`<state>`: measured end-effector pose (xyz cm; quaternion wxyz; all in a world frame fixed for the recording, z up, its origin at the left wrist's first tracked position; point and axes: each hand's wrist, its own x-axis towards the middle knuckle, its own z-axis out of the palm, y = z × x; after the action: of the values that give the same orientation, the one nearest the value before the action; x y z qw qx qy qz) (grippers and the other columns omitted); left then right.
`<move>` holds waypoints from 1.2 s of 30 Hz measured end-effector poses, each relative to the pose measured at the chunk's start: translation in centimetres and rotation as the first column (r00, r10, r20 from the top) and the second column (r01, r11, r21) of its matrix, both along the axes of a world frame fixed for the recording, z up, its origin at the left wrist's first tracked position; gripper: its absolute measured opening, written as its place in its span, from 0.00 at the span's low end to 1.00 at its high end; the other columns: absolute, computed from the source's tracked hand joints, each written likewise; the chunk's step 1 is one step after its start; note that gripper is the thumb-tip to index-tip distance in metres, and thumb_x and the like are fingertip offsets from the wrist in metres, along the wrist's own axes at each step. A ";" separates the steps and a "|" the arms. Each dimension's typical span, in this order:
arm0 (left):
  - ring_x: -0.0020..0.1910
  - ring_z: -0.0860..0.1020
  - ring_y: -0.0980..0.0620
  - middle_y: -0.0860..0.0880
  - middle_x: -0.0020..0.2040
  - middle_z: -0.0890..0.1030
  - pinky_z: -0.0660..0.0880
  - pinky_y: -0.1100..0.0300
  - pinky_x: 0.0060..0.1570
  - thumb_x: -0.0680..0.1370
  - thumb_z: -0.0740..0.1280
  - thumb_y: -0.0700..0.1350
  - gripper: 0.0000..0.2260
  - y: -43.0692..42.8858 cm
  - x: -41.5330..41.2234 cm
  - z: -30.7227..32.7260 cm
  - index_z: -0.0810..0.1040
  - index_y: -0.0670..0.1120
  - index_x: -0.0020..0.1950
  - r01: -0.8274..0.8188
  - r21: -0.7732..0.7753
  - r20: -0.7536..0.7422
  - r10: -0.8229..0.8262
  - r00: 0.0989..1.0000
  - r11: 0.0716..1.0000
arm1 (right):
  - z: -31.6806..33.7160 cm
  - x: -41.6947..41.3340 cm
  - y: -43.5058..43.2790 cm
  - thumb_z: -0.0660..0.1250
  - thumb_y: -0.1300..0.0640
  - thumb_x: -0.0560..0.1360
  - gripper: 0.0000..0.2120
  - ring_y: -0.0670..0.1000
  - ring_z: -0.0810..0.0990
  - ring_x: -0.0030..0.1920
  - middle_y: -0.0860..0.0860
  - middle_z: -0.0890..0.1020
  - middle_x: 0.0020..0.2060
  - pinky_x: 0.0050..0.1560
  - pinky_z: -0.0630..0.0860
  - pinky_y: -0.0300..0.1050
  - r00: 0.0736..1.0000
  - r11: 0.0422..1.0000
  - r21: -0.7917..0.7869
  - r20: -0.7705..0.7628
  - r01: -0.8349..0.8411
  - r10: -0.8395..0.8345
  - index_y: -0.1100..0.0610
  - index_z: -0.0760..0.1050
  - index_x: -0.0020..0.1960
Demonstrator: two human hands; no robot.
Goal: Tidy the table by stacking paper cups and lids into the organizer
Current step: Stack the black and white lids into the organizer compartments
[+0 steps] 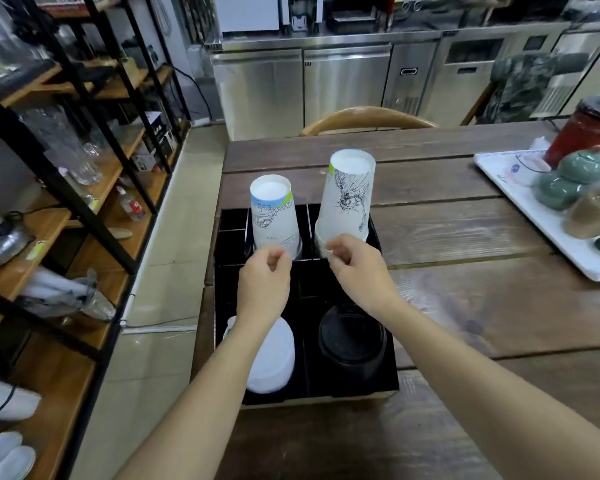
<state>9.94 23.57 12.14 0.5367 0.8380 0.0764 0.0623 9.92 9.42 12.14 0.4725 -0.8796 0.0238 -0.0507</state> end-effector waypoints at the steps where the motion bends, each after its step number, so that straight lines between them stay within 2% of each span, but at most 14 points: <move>1: 0.47 0.79 0.48 0.48 0.44 0.81 0.73 0.57 0.48 0.77 0.62 0.43 0.07 -0.4 -0.4 -0.3 0.79 0.42 0.49 0.056 0.054 -0.040 -0.054 0.998 0.997 | -0.2 -0.3 -0.4 0.62 0.64 0.74 0.09 0.50 0.74 0.41 0.50 0.78 0.39 0.48 0.72 0.44 1.000 1.000 -0.012 -0.006 0.009 -0.009 0.59 0.77 0.52; 5: 0.50 0.78 0.48 0.50 0.45 0.81 0.73 0.57 0.51 0.77 0.62 0.45 0.08 -1.6 -2.0 -1.3 0.79 0.44 0.51 0.179 0.174 -0.154 -0.152 0.976 0.968 | -1.0 -1.9 -2.2 0.65 0.60 0.74 0.04 0.50 0.74 0.39 0.46 0.75 0.32 0.44 0.70 0.42 0.998 0.998 -0.029 -0.026 0.063 -0.064 0.58 0.77 0.47; 7: 0.51 0.77 0.51 0.50 0.48 0.80 0.71 0.60 0.51 0.78 0.62 0.45 0.09 -2.1 -2.5 -1.8 0.77 0.45 0.55 0.227 0.141 -0.187 -0.199 0.962 0.964 | -1.4 -2.7 -3.0 0.65 0.59 0.74 0.04 0.49 0.74 0.39 0.45 0.75 0.32 0.43 0.69 0.41 0.995 0.996 -0.034 -0.045 0.087 -0.088 0.58 0.78 0.47; 9: 0.53 0.75 0.53 0.48 0.56 0.79 0.70 0.61 0.54 0.78 0.62 0.46 0.13 -2.7 -3.1 -2.2 0.74 0.46 0.61 0.288 0.078 -0.230 -0.264 0.937 0.955 | -1.9 -3.5 -3.6 0.65 0.58 0.74 0.05 0.48 0.74 0.38 0.44 0.75 0.32 0.42 0.68 0.40 0.993 0.994 -0.032 -0.064 0.101 -0.103 0.58 0.78 0.47; 13: 0.62 0.73 0.50 0.48 0.63 0.76 0.68 0.58 0.61 0.79 0.61 0.47 0.16 -3.9 -4.2 -3.0 0.71 0.46 0.66 0.314 0.047 -0.241 -0.294 0.925 0.948 | -2.8 -5.0 -4.7 0.66 0.54 0.74 0.05 0.47 0.74 0.38 0.45 0.75 0.33 0.36 0.66 0.36 0.990 0.991 -0.075 -0.086 0.109 -0.115 0.56 0.77 0.45; 16: 0.62 0.73 0.49 0.48 0.63 0.76 0.69 0.57 0.60 0.79 0.59 0.48 0.15 -4.5 -4.7 -3.6 0.71 0.47 0.65 0.309 0.038 -0.273 -0.288 0.918 0.950 | -3.4 -6.0 -5.3 0.66 0.50 0.74 0.12 0.49 0.74 0.40 0.50 0.76 0.36 0.39 0.66 0.40 0.987 0.983 -0.161 -0.113 0.091 -0.110 0.58 0.79 0.48; 19: 0.59 0.74 0.48 0.46 0.62 0.77 0.72 0.53 0.58 0.80 0.58 0.49 0.14 -4.9 -5.2 -4.2 0.72 0.47 0.63 0.252 0.004 -0.317 -0.238 0.918 0.968 | -3.8 -7.1 -5.5 0.66 0.45 0.73 0.18 0.50 0.74 0.40 0.50 0.75 0.36 0.40 0.66 0.42 0.982 0.970 -0.221 -0.135 0.098 -0.130 0.59 0.80 0.50; 21: 0.57 0.74 0.49 0.47 0.61 0.76 0.72 0.55 0.55 0.80 0.57 0.50 0.15 -5.2 -5.5 -4.3 0.71 0.47 0.64 0.226 -0.029 -0.326 -0.223 0.919 0.974 | -3.8 -7.8 -5.6 0.65 0.43 0.73 0.19 0.54 0.76 0.40 0.50 0.75 0.33 0.38 0.67 0.43 0.978 0.969 -0.236 -0.172 0.079 -0.122 0.59 0.81 0.48; 23: 0.54 0.73 0.52 0.49 0.58 0.75 0.69 0.59 0.50 0.81 0.56 0.51 0.16 -5.5 -5.7 -4.3 0.70 0.47 0.65 0.217 -0.072 -0.337 -0.228 0.913 0.974 | -3.8 -8.2 -5.6 0.64 0.44 0.73 0.18 0.55 0.76 0.37 0.50 0.75 0.27 0.33 0.66 0.44 0.975 0.976 -0.214 -0.209 0.027 -0.073 0.59 0.80 0.41; 25: 0.52 0.72 0.53 0.51 0.55 0.74 0.68 0.60 0.48 0.81 0.55 0.51 0.16 -5.6 -6.0 -4.3 0.70 0.47 0.65 0.205 -0.099 -0.351 -0.227 0.909 0.974 | -3.9 -8.3 -5.6 0.64 0.47 0.75 0.17 0.53 0.74 0.34 0.52 0.75 0.27 0.33 0.67 0.46 0.970 0.988 -0.153 -0.240 -0.015 -0.022 0.59 0.77 0.36; 28: 0.55 0.74 0.49 0.49 0.58 0.75 0.71 0.56 0.51 0.80 0.55 0.52 0.16 -5.7 -6.3 -4.6 0.69 0.47 0.65 0.199 -0.089 -0.344 -0.218 0.913 0.976 | -4.1 -8.0 -5.7 0.63 0.51 0.76 0.16 0.54 0.76 0.32 0.56 0.77 0.30 0.34 0.75 0.50 0.952 0.998 -0.046 -0.305 -0.049 0.033 0.63 0.78 0.40; 30: 0.58 0.74 0.48 0.48 0.61 0.75 0.72 0.56 0.53 0.80 0.55 0.53 0.18 -5.9 -6.9 -5.1 0.68 0.47 0.66 0.217 -0.039 -0.307 -0.218 0.926 0.975 | -4.1 -7.9 -6.2 0.63 0.53 0.77 0.15 0.53 0.77 0.29 0.56 0.77 0.28 0.30 0.75 0.48 0.939 0.998 -0.007 -0.340 -0.059 0.053 0.64 0.79 0.43; 33: 0.61 0.73 0.49 0.47 0.63 0.74 0.71 0.54 0.60 0.80 0.55 0.53 0.19 -6.1 -7.9 -6.1 0.67 0.46 0.67 0.244 0.035 -0.189 -0.233 0.954 0.969 | -3.6 -8.1 -6.7 0.63 0.56 0.77 0.13 0.42 0.71 0.21 0.49 0.72 0.23 0.22 0.65 0.35 0.933 0.997 0.012 -0.354 -0.071 0.071 0.66 0.79 0.43; 36: 0.62 0.72 0.49 0.47 0.63 0.73 0.71 0.51 0.63 0.80 0.53 0.53 0.20 -6.2 -8.2 -6.6 0.65 0.45 0.69 0.233 0.009 -0.170 -0.228 0.959 0.972 | -3.2 -8.1 -6.6 0.62 0.56 0.77 0.14 0.40 0.71 0.19 0.48 0.71 0.24 0.19 0.63 0.29 0.928 0.995 -0.011 -0.362 -0.103 0.092 0.66 0.79 0.44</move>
<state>1.70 17.37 5.58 0.5196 0.8512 0.0220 -0.0701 1.83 2.84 8.93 0.4489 -0.8810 0.0655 0.1347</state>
